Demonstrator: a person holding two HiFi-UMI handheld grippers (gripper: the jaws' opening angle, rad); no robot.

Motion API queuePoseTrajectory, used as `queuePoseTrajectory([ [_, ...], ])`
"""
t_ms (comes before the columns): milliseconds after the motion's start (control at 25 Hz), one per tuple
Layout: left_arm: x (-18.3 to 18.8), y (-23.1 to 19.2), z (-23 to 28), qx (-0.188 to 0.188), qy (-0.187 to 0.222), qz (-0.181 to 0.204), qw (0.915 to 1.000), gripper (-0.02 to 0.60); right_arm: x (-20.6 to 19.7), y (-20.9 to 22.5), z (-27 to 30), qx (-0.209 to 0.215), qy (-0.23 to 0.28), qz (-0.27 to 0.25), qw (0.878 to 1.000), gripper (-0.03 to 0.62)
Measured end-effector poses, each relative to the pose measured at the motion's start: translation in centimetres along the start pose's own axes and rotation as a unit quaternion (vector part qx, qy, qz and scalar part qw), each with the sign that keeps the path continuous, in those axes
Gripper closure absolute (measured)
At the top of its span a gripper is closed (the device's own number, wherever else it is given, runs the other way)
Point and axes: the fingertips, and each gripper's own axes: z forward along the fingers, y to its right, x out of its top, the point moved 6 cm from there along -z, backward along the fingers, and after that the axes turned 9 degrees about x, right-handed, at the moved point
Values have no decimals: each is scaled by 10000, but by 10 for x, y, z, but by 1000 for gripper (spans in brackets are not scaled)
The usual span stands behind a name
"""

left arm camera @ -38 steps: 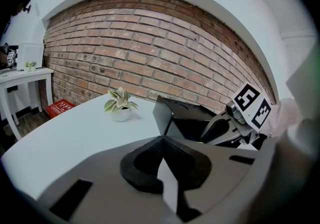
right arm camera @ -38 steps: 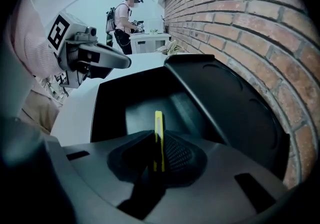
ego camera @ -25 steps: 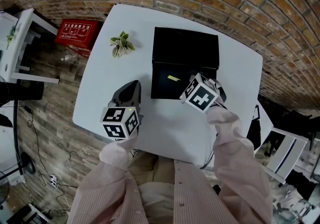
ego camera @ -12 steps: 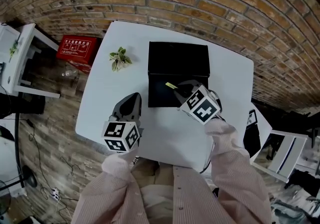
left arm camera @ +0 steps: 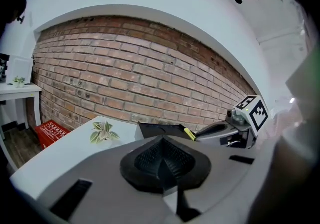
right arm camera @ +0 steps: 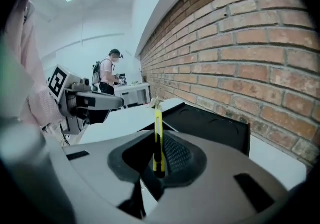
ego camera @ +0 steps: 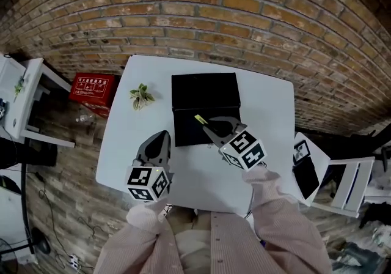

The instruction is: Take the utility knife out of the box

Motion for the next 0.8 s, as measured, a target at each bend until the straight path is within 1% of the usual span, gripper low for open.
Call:
queuePoseTrajectory([
  [120, 7, 6, -5, -70, 102, 97, 9999, 589, 4, -8, -11, -55, 418, 140, 9990, 540],
  [320, 19, 12, -13, -163, 312, 229, 9991, 589, 14, -18, -30, -199, 1093, 197, 9936, 540],
  [600, 33, 18, -28, -174, 550, 363, 9977, 589, 24, -28, -60, -418, 1858, 397, 9809, 540],
  [800, 44, 19, -40, -156, 747, 440, 9961, 589, 27, -32, -81, -582, 2304, 518, 9700, 540],
])
